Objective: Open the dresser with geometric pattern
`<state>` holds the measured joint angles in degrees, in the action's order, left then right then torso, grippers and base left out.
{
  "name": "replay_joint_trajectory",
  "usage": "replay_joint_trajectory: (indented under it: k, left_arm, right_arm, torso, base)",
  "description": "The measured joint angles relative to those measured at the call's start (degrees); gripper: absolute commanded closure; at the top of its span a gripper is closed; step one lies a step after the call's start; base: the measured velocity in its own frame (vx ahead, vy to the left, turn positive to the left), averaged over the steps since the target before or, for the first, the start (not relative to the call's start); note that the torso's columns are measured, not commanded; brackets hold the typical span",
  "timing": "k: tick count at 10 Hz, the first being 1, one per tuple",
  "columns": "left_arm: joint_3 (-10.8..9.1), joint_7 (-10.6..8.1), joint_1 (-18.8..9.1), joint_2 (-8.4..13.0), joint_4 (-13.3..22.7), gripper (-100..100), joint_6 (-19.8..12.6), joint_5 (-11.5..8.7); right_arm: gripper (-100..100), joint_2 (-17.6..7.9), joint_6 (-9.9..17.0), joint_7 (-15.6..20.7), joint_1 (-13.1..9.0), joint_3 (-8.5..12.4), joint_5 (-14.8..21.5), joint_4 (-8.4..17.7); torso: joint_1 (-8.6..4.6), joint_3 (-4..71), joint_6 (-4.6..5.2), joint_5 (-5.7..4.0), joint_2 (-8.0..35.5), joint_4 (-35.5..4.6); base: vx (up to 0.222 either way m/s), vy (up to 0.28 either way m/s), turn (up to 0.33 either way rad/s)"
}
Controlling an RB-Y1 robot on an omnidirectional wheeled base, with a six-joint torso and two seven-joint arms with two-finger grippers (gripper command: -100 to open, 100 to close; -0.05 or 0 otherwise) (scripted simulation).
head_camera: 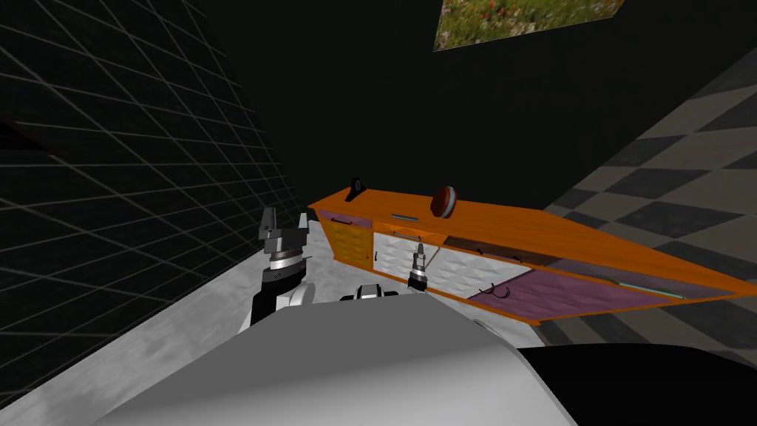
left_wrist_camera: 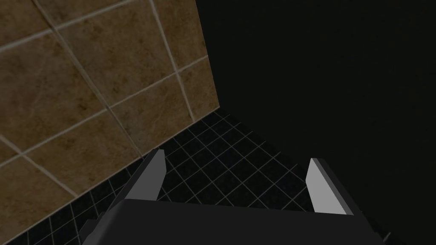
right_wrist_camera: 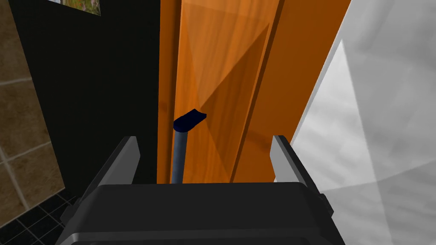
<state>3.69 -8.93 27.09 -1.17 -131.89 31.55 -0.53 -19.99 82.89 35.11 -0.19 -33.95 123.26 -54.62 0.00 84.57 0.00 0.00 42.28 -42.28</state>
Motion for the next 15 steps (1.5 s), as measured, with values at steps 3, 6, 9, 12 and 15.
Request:
replay_joint_trajectory:
  k: [3,6,9,12,15]
  left_arm:
    - [0.0,0.0,0.0,0.0,0.0,0,0.0,0.0]
    - [0.0,0.0,0.0,0.0,0.0,0,0.0,0.0]
    - [0.0,0.0,0.0,0.0,0.0,0,0.0,0.0]
    - [0.0,0.0,0.0,0.0,0.0,0,0.0,0.0]
    - [-0.01,0.0,0.0,0.0,0.0,0,0.0,0.0]
  right_arm:
    - [-100,-2.9,-0.7,-1.7,1.1,-0.6,0.5,-2.2]
    - [-100,-6.6,-1.9,-4.7,2.3,-1.2,1.0,-4.8]
    - [-100,-10.3,-3.1,-7.7,3.6,-1.9,1.4,-7.4]
    - [100,-10.5,-3.3,-8.2,3.8,-2.0,1.4,-7.5]
    - [100,-6.8,-1.8,-5.5,1.8,-1.3,1.2,-4.9]
  torso:
    - [0.28,0.2,-0.01,0.07,-0.3,0.1]
    - [-0.11,0.0,0.01,-0.03,0.0,0.0]
    - [0.04,-0.1,-0.01,0.01,0.1,0.0]
    - [-0.26,-0.1,-0.1,-0.05,0.2,-0.1]
    - [-0.57,0.3,0.17,-0.33,-0.6,0.4]
  base:
    - [0.114,0.099,-0.237]
    - [0.116,0.093,-0.209]
    - [0.074,0.099,-0.197]
    - [-0.043,-0.041,0.171]
    - [-0.098,-0.114,0.206]
